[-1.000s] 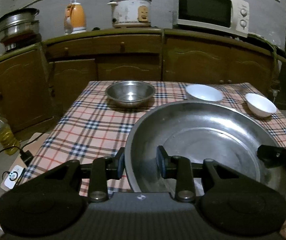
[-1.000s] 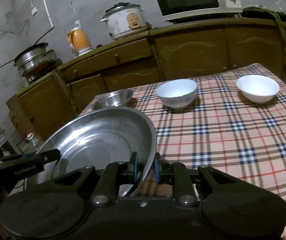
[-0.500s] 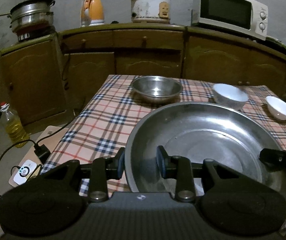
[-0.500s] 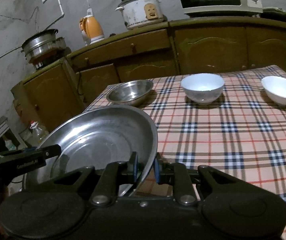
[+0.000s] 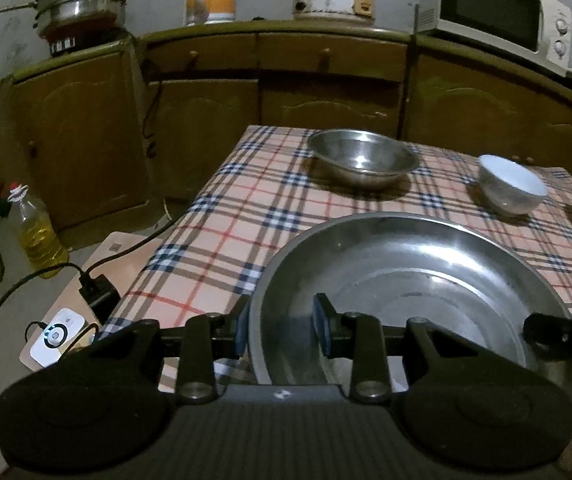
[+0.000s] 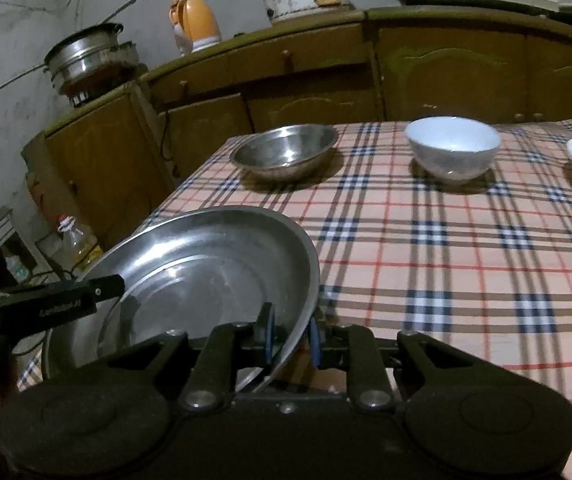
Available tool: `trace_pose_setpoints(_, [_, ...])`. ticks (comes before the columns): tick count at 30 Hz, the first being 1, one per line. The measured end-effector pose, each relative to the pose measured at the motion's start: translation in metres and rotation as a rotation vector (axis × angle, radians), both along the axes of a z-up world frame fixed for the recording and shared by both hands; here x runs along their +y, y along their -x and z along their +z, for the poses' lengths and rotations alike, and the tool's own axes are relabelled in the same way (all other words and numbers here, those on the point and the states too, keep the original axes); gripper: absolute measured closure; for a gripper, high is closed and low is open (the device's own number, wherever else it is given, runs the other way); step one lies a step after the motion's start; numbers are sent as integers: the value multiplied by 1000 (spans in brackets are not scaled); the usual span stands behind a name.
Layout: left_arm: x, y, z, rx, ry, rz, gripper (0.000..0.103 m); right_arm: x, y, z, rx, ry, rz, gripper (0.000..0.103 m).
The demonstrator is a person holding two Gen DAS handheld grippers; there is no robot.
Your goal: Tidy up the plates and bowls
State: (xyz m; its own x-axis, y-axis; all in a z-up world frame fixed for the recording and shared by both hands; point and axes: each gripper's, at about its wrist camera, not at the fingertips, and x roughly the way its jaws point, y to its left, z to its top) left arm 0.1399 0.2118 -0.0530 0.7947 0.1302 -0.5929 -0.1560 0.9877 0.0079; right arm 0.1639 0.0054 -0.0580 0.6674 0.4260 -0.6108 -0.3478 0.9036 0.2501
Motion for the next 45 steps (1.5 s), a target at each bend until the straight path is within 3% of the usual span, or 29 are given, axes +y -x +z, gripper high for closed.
trace_pose_setpoints(21, [25, -21, -31, 54, 69, 31, 71, 22, -21, -38, 49, 15, 12, 78])
trace_pose_setpoints(34, [21, -24, -37, 65, 52, 49, 71, 17, -24, -47, 79, -6, 22, 76])
trace_pose_setpoints(39, [22, -22, -36, 56, 50, 68, 60, 9, -22, -37, 26, -16, 11, 74])
trace_pose_setpoints(41, [25, -20, -35, 59, 47, 86, 48, 5, -24, -30, 11, -28, 7, 73])
trace_pose_setpoints(45, [36, -11, -26, 37, 78, 121, 45, -5, -29, -17, -24, -43, 2, 67])
